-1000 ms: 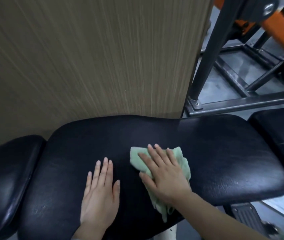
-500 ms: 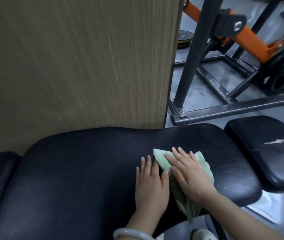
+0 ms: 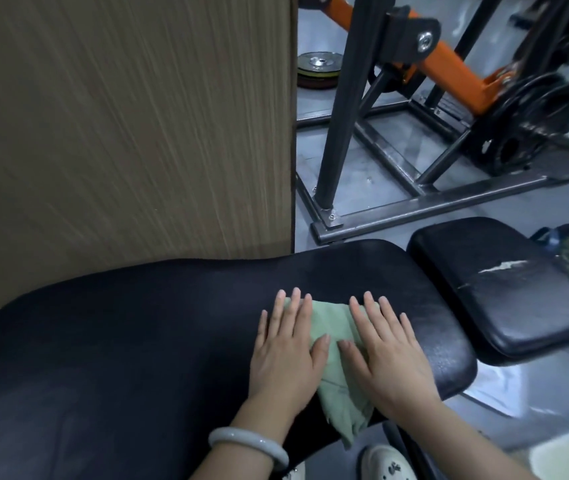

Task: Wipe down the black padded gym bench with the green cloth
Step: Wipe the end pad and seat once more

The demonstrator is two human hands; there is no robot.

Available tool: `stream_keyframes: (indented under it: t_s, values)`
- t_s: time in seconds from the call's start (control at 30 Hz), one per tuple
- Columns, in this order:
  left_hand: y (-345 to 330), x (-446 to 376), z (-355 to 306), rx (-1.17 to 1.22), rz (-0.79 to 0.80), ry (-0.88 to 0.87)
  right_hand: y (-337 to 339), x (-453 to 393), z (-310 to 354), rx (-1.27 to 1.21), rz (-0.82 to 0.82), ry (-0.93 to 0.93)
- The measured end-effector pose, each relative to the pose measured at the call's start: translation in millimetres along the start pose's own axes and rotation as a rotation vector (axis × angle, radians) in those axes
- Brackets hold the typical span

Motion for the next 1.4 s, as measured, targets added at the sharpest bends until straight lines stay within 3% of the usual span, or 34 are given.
stream_keyframes:
  t_s: [0.13,0.23,0.37,0.53,0.7,0.8,0.93,1.07,1.2,1.4]
  values:
    - [-1.7,3.7,-1.3,0.007,0.032,0.08,3.5,-4.8,3.4,-0.042,-0.021,-0.1]
    - [2.8,-0.4,-1.8,-0.014,0.011,0.092,7.4,-15.9,8.9,0.033,-0.003,-0.026]
    - [11.6,-5.0,-3.2,-0.018,0.027,0.176,7.0,-22.0,15.0,-0.094,-0.105,0.058]
    - [22.2,1.8,-13.8,0.011,-0.024,0.088,10.8,-12.8,18.7,-0.238,-0.344,0.066]
    - [30.2,10.0,-9.7,0.08,-0.029,0.102,26.6,2.0,22.4,-0.433,-0.26,0.044]
    - [37.3,17.4,-5.5,0.277,-0.051,0.131,34.9,10.7,27.9,-0.582,-0.264,0.007]
    - [54.8,28.7,-9.2,0.741,-0.117,0.084,55.4,23.4,34.7,-0.679,-0.437,0.071]
    - [87.2,47.4,-33.5,0.991,-0.203,0.02,83.2,41.3,46.9,-0.787,-0.584,0.119]
    - [109.9,67.7,-55.1,1.134,-0.282,-0.019,111.0,62.0,58.2,-0.886,-0.677,0.108]
    - [131.9,97.4,-85.4,1.18,-0.342,-0.165,141.1,105.4,61.2,-0.814,-0.799,0.138]
Point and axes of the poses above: each hand's wrist, its own x-axis away from the middle knuckle, its own y-axis out of the back of the hand, z = x × y, the point moved 1 cm from there along -x, towards the middle knuckle, and after that the axes turned 5 degrees about y, right-handed, at the moved point
